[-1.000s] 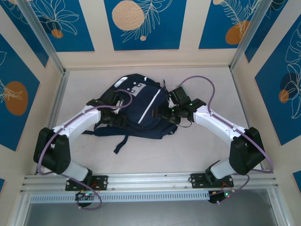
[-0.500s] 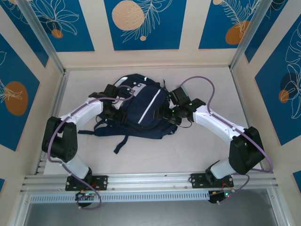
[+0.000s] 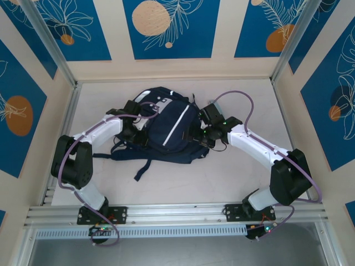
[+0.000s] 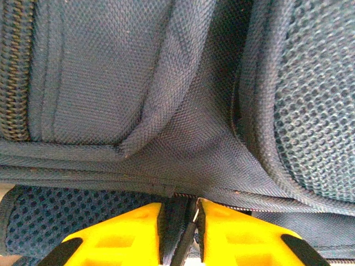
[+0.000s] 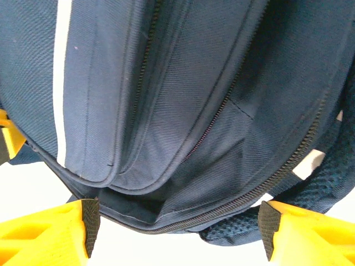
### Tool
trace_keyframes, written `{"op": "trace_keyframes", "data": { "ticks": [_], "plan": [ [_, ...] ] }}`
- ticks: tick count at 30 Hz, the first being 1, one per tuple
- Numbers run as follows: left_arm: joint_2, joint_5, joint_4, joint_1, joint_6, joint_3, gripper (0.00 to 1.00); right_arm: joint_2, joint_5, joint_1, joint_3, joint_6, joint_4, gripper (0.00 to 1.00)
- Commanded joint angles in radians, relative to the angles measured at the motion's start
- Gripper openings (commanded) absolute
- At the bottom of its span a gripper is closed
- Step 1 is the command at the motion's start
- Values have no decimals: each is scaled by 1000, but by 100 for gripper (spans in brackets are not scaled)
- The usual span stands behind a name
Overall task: Pack the student bag
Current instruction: Zip the student bag at the center of the table.
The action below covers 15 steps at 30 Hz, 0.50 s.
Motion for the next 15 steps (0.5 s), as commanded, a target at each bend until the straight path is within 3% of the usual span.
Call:
{"op": "trace_keyframes", "data": {
  "ticks": [1, 11, 15],
  "plan": [
    [-9, 2, -53, 11, -1, 4, 23, -15, 27, 11, -17, 19, -33, 77],
    [-36, -7, -63, 10, -6, -27, 23, -13, 32, 10, -20, 27, -29, 77],
    [-37, -8, -66, 10, -7, -25, 11, -2, 33, 10, -17, 34, -30, 77]
  ]
}}
